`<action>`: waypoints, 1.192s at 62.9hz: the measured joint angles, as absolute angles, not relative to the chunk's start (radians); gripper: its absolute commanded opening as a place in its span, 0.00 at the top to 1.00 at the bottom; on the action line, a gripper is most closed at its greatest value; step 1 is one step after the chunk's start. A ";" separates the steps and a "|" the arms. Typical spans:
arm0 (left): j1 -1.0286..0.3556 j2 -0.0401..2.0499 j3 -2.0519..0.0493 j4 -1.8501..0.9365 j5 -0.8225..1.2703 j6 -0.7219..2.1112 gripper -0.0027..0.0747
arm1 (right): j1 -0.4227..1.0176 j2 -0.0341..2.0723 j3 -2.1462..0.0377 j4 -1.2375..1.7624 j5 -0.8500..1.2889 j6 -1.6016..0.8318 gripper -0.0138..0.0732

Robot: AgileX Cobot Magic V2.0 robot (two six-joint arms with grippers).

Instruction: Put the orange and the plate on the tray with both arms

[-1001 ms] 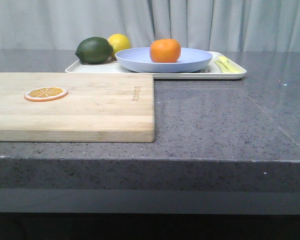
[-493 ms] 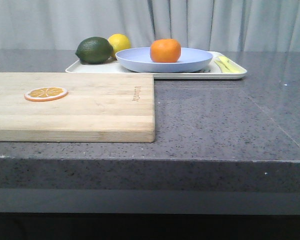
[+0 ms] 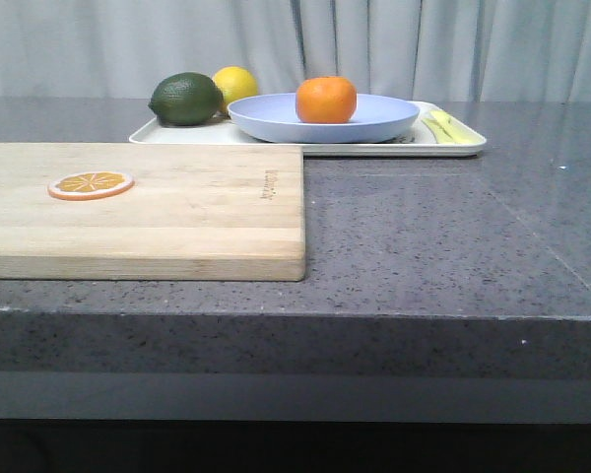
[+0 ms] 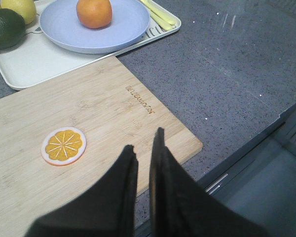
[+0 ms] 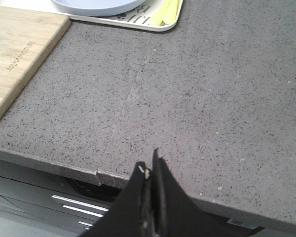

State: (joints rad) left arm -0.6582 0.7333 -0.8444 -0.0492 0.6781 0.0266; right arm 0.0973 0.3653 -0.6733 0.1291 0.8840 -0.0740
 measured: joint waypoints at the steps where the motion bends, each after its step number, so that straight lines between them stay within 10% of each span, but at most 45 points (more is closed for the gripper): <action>1: -0.658 0.733 -0.844 -0.049 0.678 0.027 0.99 | 0.097 0.365 -0.673 0.129 0.884 -0.074 0.98; 42: -0.646 0.701 -0.802 -0.049 0.660 0.027 0.99 | 0.097 0.364 -0.673 0.129 0.881 -0.071 0.98; 75: -0.199 0.199 -0.111 0.024 0.030 0.027 0.99 | 0.097 0.364 -0.673 0.128 0.882 -0.071 0.98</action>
State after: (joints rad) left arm -0.1991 0.1986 -0.1110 0.0243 0.0296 0.0266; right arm 0.0973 0.3638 -0.6733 0.1284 0.8816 -0.0715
